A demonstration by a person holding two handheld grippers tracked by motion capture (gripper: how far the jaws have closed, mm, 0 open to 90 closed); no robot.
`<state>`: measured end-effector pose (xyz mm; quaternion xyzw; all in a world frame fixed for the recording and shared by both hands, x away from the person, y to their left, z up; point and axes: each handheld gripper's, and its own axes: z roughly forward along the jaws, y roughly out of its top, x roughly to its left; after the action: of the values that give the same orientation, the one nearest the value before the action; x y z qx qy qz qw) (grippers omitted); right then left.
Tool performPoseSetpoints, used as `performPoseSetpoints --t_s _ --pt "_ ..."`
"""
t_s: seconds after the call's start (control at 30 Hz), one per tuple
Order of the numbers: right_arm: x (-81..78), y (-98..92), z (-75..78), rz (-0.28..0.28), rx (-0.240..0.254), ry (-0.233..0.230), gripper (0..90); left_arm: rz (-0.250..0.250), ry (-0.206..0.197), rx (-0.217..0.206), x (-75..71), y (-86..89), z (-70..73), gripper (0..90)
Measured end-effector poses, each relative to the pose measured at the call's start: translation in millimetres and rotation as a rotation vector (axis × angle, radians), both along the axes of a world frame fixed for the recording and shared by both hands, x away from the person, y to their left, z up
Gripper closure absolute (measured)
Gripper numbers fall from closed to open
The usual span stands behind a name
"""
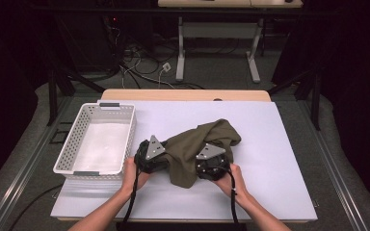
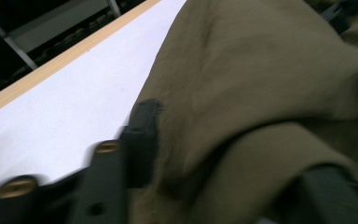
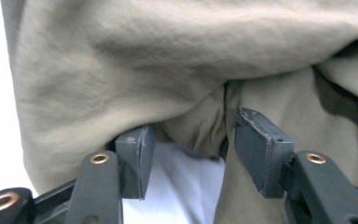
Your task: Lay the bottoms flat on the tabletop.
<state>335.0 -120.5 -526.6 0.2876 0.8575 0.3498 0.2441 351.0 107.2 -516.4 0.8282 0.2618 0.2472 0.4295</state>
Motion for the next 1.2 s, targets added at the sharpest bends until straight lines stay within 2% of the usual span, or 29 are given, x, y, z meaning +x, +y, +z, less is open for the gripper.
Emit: performPoseSetpoints --t_s 0.07,0.13,0.17,0.2,0.3,0.37,0.57,0.67,0.73,0.8,0.87,0.93,0.97,1.03,1.1,1.13,1.2 --pt "7.3 5.1 -4.6 -0.010 -0.010 0.016 44.7 0.022 0.008 -0.008 4.2 -0.4 -3.7 70.9" --pt "13.5 8.4 -9.8 -0.016 -0.014 0.017 49.4 0.046 0.027 -0.011 8.0 1.1 -8.0 77.6" --pt "15.7 9.7 -11.4 -0.015 -0.021 0.021 55.7 0.056 0.036 -0.013 9.6 2.1 -9.7 79.8" --pt "16.8 10.4 -12.4 -0.029 -0.028 0.009 65.9 0.066 0.044 -0.021 10.8 2.8 -11.5 81.4" --pt "21.8 7.8 -14.2 -0.033 -0.004 0.018 80.1 0.078 0.064 -0.038 12.9 4.1 -14.4 84.7" --pt "21.6 4.7 -13.3 -0.039 0.003 0.021 86.1 0.084 0.059 -0.039 11.8 4.7 -13.8 85.5" --pt "14.6 -13.1 1.8 -0.037 -0.023 0.009 87.7 0.102 0.023 -0.101 6.9 11.8 -3.6 86.6" --pt "10.0 -28.9 11.1 -0.054 -0.027 0.006 87.8 0.110 0.028 -0.144 5.6 15.0 1.6 86.7" --pt "7.1 -38.7 16.8 -0.068 -0.040 0.008 87.7 0.119 0.027 -0.135 5.5 14.7 3.3 86.7" --pt "6.8 -47.9 19.8 -0.088 -0.059 0.003 87.6 0.134 0.049 -0.128 7.4 14.4 1.0 86.5" --pt "9.9 -54.8 18.2 -0.109 -0.075 0.015 87.2 0.150 0.073 -0.102 10.2 12.3 -3.0 85.9" --pt "13.9 -57.9 13.9 -0.117 -0.082 0.032 85.9 0.138 0.104 -0.068 13.6 10.4 -6.8 83.4" --pt "16.2 -57.2 11.8 -0.110 -0.093 0.062 82.1 0.137 0.108 -0.070 14.0 9.8 -8.0 81.5" --pt "16.3 -56.3 11.7 -0.103 -0.081 0.061 76.5 0.127 0.109 -0.056 13.9 8.7 -7.2 75.9" --pt "13.9 -55.2 16.6 -0.107 -0.061 0.067 61.1 0.122 0.099 -0.031 11.4 7.4 -4.1 62.5" --pt "11.8 -55.4 20.3 -0.091 -0.033 0.070 56.4 0.116 0.089 -0.030 9.4 7.7 -2.4 56.0" --pt "6.7 -53.5 28.3 -0.076 -0.009 0.072 42.9 0.107 0.080 -0.020 5.5 7.9 1.0 47.8"
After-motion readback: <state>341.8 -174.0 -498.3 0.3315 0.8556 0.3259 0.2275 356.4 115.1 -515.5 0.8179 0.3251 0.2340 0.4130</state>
